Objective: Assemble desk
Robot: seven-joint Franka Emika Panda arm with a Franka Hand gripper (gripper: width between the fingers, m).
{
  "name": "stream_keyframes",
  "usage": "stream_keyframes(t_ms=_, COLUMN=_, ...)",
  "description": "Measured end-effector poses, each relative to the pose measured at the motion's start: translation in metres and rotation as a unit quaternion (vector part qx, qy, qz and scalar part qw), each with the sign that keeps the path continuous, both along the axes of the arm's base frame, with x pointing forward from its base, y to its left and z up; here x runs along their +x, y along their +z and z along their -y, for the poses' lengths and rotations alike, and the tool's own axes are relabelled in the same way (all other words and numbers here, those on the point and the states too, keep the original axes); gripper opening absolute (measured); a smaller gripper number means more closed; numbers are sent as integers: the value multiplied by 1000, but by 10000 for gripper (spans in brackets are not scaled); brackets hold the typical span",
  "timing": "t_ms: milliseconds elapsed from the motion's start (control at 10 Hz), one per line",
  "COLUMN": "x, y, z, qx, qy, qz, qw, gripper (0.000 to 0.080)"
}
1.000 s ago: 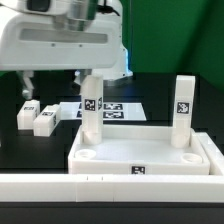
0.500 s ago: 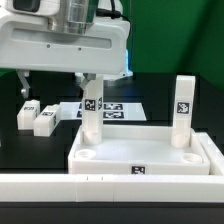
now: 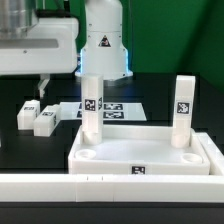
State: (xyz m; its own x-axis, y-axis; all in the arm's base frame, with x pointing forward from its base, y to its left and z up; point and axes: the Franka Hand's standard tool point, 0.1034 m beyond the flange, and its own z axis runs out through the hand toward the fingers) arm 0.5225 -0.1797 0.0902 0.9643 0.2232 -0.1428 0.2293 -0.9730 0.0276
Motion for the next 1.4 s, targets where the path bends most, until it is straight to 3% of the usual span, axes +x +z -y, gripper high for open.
stream_keyframes(t_ms=400, x=-1, y=-1, z=-2, qx=2, qy=-11, qz=-5, qw=1000, gripper=649)
stream_keyframes(t_ms=700, x=-29, y=-18, z=1, qx=7, qy=-117, qz=-78, qw=990, gripper=649)
stream_keyframes(t_ms=1000, x=-28, y=-20, z=-3, qx=5, qy=-119, qz=-91, qw=989, gripper=649)
stream_keyframes(t_ms=1400, x=-40, y=-21, z=1, qx=18, qy=-160, qz=-246, qw=956, gripper=649)
